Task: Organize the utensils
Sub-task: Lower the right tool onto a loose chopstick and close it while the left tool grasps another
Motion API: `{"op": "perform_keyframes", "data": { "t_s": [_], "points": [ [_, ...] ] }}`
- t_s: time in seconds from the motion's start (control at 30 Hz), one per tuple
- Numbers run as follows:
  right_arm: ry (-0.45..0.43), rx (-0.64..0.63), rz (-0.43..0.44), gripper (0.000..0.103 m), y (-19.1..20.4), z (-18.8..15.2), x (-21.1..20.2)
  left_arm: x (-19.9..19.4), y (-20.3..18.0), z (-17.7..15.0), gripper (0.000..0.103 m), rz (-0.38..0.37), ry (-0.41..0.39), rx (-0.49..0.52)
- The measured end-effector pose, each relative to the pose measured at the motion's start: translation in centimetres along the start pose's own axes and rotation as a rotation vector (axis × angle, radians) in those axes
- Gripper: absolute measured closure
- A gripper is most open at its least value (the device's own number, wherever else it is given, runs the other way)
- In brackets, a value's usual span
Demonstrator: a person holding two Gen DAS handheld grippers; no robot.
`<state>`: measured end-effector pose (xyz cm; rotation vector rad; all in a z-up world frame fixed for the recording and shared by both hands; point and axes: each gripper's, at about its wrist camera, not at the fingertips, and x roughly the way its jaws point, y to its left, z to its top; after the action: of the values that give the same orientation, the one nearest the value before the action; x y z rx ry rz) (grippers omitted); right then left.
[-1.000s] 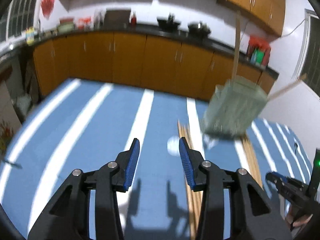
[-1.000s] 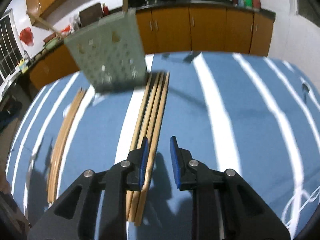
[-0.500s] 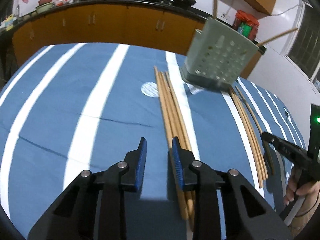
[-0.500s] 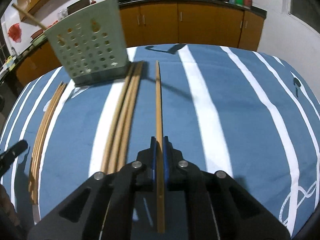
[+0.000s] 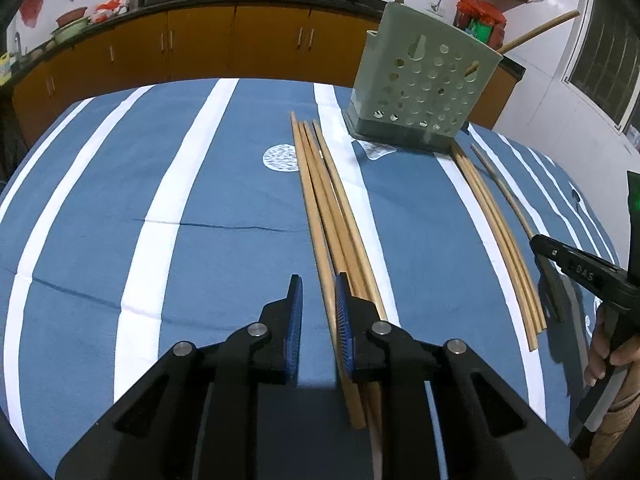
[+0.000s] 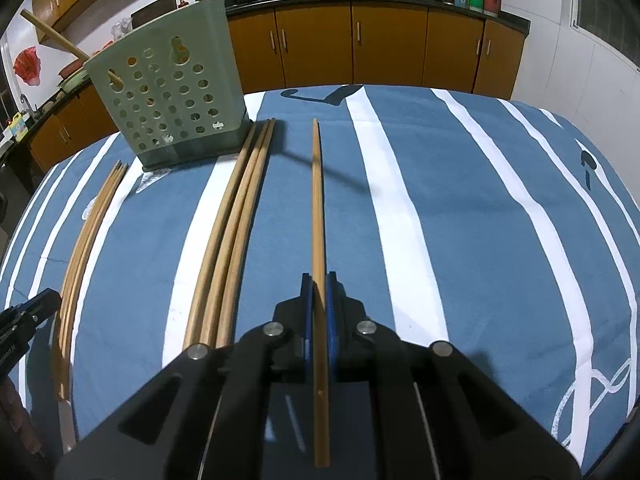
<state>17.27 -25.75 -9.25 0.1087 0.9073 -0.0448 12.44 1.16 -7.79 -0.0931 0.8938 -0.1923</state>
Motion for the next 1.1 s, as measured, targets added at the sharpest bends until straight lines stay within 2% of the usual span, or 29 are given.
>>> {"op": "perform_keyframes", "data": {
  "t_s": [0.23,0.4,0.53,0.63,0.8,1.1],
  "points": [
    [-0.003,-0.006,0.001,0.091,0.0,-0.3,-0.2,0.4,-0.9,0.1,0.09,0.037,0.005,0.028],
    [-0.006,-0.032,0.012,0.093,0.7,-0.5,-0.2,0.7,-0.9,0.4,0.094,0.051,-0.001,0.026],
    [-0.01,-0.043,0.024,0.095,1.0,-0.5,-0.3,0.8,0.6,1.0,0.095,0.08,-0.006,0.001],
    [-0.018,-0.014,0.002,0.095,0.2,-0.4,-0.3,0.8,2.3,1.4,0.095,0.107,-0.011,-0.036],
    [-0.028,0.022,-0.027,0.095,-1.1,-0.3,-0.3,0.6,3.8,1.4,0.095,0.099,-0.017,-0.063],
    [-0.05,-0.013,-0.053,0.093,-0.7,-0.7,-0.3,0.5,4.0,1.5,0.095,0.081,-0.024,-0.075]
  ]
}}
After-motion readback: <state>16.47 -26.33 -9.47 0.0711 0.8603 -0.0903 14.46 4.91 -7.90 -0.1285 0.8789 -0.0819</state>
